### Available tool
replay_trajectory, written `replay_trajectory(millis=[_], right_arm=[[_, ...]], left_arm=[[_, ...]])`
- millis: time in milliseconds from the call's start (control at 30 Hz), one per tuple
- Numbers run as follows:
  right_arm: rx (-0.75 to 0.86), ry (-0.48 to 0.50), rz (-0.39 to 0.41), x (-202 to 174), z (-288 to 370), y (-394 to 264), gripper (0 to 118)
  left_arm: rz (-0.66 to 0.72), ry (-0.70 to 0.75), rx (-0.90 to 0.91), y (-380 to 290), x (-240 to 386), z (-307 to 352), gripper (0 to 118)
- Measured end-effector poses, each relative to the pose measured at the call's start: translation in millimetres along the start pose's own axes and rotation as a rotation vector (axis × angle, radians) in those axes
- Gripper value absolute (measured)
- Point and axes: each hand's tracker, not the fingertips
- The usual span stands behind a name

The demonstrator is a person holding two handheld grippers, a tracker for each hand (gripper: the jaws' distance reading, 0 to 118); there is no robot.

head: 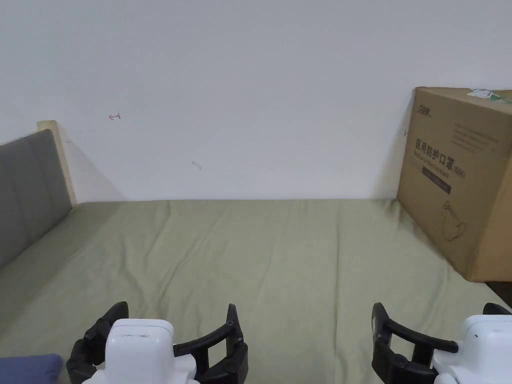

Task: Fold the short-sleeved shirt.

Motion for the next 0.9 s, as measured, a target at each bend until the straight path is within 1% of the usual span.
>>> replay_trajectory(millis=[300,767,900], right_arm=[[-0.004,0.005,-0.001,-1.5,-0.9,0.6,118],[-0.001,0.017,0.009,-3.5,1.2,2.3,118],[-0.004,0.026,0.01,-3.6,0.7,2.8,118]], left_arm=[[0.007,-0.023,-0.003,2.5,-0.3,-0.1,116],[0.008,-0.023,0.016,7.4,0.5,1.9,116],[-0.003,-0.008,-0.002,9.6,5.7,-3.7,116]])
